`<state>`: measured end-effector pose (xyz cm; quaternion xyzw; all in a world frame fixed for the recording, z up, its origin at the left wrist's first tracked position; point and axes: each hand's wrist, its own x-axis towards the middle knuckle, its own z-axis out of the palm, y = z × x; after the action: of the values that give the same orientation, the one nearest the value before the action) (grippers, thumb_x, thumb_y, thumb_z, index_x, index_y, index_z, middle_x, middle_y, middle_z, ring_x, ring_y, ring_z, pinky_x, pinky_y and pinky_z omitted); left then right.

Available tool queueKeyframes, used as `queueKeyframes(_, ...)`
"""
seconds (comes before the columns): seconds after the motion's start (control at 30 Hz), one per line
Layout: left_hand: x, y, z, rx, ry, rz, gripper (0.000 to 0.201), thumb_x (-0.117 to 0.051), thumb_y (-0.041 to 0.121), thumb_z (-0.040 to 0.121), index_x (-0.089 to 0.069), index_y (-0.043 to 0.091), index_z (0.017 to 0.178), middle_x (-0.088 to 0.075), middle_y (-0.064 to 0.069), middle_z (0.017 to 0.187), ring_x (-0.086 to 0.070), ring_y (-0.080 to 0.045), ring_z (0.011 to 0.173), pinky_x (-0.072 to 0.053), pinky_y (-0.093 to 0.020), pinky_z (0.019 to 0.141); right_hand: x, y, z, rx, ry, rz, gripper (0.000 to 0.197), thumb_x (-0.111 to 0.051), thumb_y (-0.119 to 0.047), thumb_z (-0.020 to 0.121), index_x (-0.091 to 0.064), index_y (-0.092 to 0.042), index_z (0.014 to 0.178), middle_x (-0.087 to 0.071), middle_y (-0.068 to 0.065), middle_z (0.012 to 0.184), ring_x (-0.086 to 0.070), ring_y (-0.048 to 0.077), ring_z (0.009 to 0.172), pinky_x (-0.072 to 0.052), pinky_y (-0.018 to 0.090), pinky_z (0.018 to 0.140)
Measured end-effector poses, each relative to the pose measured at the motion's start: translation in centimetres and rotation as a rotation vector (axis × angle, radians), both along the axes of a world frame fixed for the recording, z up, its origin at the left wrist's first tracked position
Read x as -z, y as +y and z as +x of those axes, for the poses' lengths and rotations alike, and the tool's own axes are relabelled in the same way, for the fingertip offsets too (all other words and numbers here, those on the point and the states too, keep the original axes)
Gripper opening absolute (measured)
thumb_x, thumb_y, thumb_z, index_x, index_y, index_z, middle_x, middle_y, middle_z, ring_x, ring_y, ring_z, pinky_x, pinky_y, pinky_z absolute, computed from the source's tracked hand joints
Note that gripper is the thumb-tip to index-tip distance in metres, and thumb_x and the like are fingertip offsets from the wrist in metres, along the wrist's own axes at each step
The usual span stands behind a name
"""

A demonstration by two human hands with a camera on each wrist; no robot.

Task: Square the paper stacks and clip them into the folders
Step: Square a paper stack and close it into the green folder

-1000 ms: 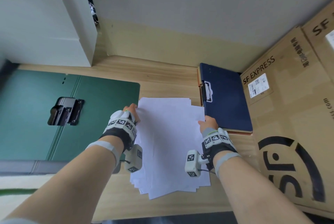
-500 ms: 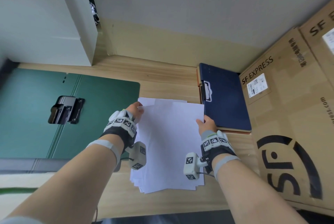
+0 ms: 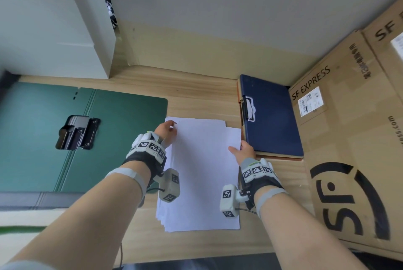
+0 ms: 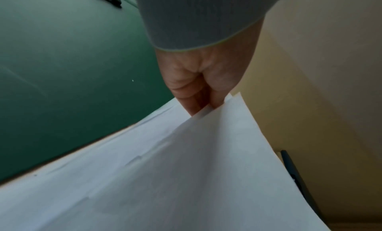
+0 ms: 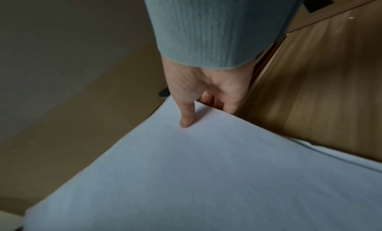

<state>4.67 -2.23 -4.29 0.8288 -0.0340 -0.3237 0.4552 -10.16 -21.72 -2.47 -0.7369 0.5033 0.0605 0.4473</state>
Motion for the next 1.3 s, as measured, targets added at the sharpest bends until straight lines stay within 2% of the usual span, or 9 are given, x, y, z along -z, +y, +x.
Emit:
queueKeyframes(0.1, -0.3, -0.5, 0.0, 0.005, 0.024, 0.013, 0.021, -0.04, 0.013, 0.095, -0.054, 0.013, 0.08, -0.058, -0.012, 0.067, -0.05, -0.026, 0.056, -0.044, -0.032, 0.071, 0.6, 0.0, 0.0, -0.021, 0.019, 0.012, 0.034, -0.068, -0.014, 0.082, -0.061, 0.001, 0.112, -0.066, 0.018, 0.116, -0.062, 0.035, 0.107, -0.05, 0.041, 0.095)
queueKeyframes(0.2, -0.3, -0.4, 0.4, 0.112, -0.032, 0.248, 0.028, -0.043, 0.034, 0.089, -0.06, 0.017, 0.103, -0.065, -0.011, 0.111, -0.065, -0.032, 0.091, -0.052, -0.035, 0.084, 0.4, -0.3, 0.1, 0.015, 0.035, -0.028, 0.037, -0.066, -0.013, 0.084, -0.061, 0.002, 0.116, -0.065, 0.017, 0.119, -0.062, 0.033, 0.108, -0.047, 0.034, 0.093)
queueKeyframes(0.4, -0.7, -0.7, 0.7, 0.207, -0.061, 0.497, 0.056, -0.057, 0.007, 0.086, -0.039, 0.016, 0.138, -0.039, -0.016, 0.139, -0.052, -0.037, 0.118, -0.045, -0.041, 0.1, -0.1, -1.3, 0.3, 0.049, 0.043, -0.077, 0.032, -0.058, -0.008, 0.088, -0.059, 0.002, 0.118, -0.063, 0.017, 0.124, -0.059, 0.034, 0.112, -0.045, 0.032, 0.092)
queueKeyframes(0.53, -0.6, -0.9, 1.4, 0.158, -0.039, 0.446, 0.065, -0.056, 0.002, 0.084, -0.029, 0.016, 0.141, -0.05, -0.018, 0.13, -0.058, -0.037, 0.111, -0.051, -0.045, 0.092, 0.2, -1.4, 0.3, 0.055, 0.056, -0.058, 0.033, -0.056, -0.008, 0.089, -0.057, 0.001, 0.121, -0.062, 0.016, 0.126, -0.058, 0.034, 0.113, -0.044, 0.033, 0.094)
queueKeyframes(0.67, -0.4, -0.7, 1.7, 0.001, -0.047, 0.283, 0.055, -0.059, 0.005, 0.084, -0.04, 0.012, 0.135, -0.065, -0.009, 0.113, -0.062, -0.03, 0.107, -0.049, -0.036, 0.089, 0.5, -1.3, 0.3, 0.064, 0.068, -0.035, 0.033, -0.055, -0.009, 0.09, -0.056, 0.0, 0.122, -0.061, 0.016, 0.126, -0.057, 0.034, 0.114, -0.044, 0.031, 0.093)
queueKeyframes(1.0, -1.3, -0.9, 1.8, 0.204, -0.006, 0.406, 0.029, -0.062, 0.018, 0.086, -0.063, 0.008, 0.113, -0.067, -0.013, 0.116, -0.063, -0.03, 0.106, -0.049, -0.033, 0.089, 0.8, -1.5, 0.2, 0.094, 0.026, -0.033, 0.034, -0.055, -0.008, 0.089, -0.055, -0.001, 0.123, -0.061, 0.017, 0.124, -0.057, 0.035, 0.113, -0.042, 0.029, 0.088)
queueKeyframes(1.1, -1.9, -0.7, 2.1, 0.242, -0.028, 0.42, 0.025, -0.053, 0.013, 0.089, -0.065, 0.007, 0.11, -0.068, -0.017, 0.112, -0.058, -0.028, 0.087, -0.044, -0.028, 0.074, 0.9, -1.7, 0.2, 0.108, -0.001, -0.035, 0.033, -0.055, -0.006, 0.089, -0.057, 0.0, 0.121, -0.062, 0.018, 0.123, -0.058, 0.035, 0.111, -0.044, 0.032, 0.091)
queueKeyframes(1.2, -2.0, -0.4, 2.3, 0.294, -0.045, 0.443, 0.023, -0.046, 0.011, 0.093, -0.063, 0.003, 0.105, -0.063, -0.019, 0.102, -0.049, -0.026, 0.082, -0.035, -0.026, 0.072, 1.0, -1.6, 0.4, 0.11, -0.026, -0.031, 0.032, -0.054, -0.006, 0.089, -0.057, 0.001, 0.12, -0.062, 0.018, 0.123, -0.059, 0.035, 0.111, -0.045, 0.033, 0.092)
queueKeyframes(1.3, -1.7, -0.1, 2.2, 0.277, -0.078, 0.469, 0.019, -0.043, 0.009, 0.096, -0.049, 0.011, 0.078, -0.054, -0.01, 0.095, -0.056, -0.028, 0.094, -0.033, -0.024, 0.073, 1.1, -1.4, 0.5, 0.114, -0.035, -0.028, 0.031, -0.054, -0.006, 0.09, -0.058, 0.001, 0.12, -0.062, 0.018, 0.122, -0.059, 0.035, 0.111, -0.045, 0.035, 0.093)
